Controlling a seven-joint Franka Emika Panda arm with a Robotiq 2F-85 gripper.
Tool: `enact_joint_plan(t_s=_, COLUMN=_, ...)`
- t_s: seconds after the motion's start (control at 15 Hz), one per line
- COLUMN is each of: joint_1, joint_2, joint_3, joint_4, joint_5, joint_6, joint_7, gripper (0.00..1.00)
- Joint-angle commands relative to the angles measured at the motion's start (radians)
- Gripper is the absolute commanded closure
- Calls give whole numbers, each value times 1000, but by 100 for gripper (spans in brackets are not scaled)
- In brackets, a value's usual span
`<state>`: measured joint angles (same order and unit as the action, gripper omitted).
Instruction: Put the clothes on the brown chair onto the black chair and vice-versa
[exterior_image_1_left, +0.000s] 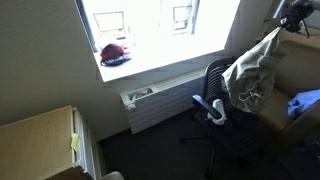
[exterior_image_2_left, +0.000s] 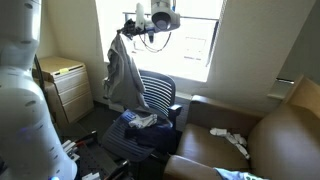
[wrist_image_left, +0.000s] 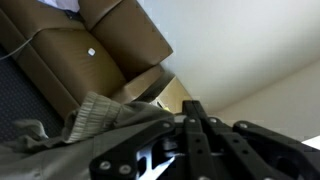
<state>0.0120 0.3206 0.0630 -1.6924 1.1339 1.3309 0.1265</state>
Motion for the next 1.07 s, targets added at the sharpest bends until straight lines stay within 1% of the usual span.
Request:
enact_joint_plan(t_s=0.0, joint_1=25, joint_2=-4, joint_3=-11, joint_4=1, joint_5=3, joint_6=15, joint_7=-23, gripper=99)
enact_joint_plan(t_s=0.2, joint_1=42, joint_2=-16, joint_3=-6, joint_4=-3, joint_5=2, joint_6=37, joint_7=-41, gripper=100)
enact_joint_plan(t_s=0.33, joint_1=40, joint_2=-18, joint_3=-12, joint_4=-15, joint_5=-9, joint_6=59, joint_7=-94, gripper=100)
enact_joint_plan(t_s=0.53, joint_1=65, joint_2=-4, joint_3=22, joint_4=-35, joint_5=26, joint_6=55, joint_7=-206, gripper=100)
enact_joint_plan(t_s=0.73, joint_1=114, joint_2=21, joint_3=67, joint_4=-45, joint_5=52, joint_6=78, joint_7=-344, gripper=100)
enact_joint_plan(t_s=0.87, joint_1=144, joint_2=55, joint_3=84, joint_4=-32, joint_5=57, joint_6=109, joint_7=-414, gripper=100)
enact_joint_plan(t_s=0.93, joint_1=157, joint_2=71, joint_3=86, joint_4=-28, joint_5=54, joint_6=139, joint_7=-436, gripper=100)
enact_joint_plan(t_s=1.0, joint_1=150, joint_2=52, joint_3=79, joint_4=-26, joint_5=34, joint_6=105, joint_7=-379, gripper=99)
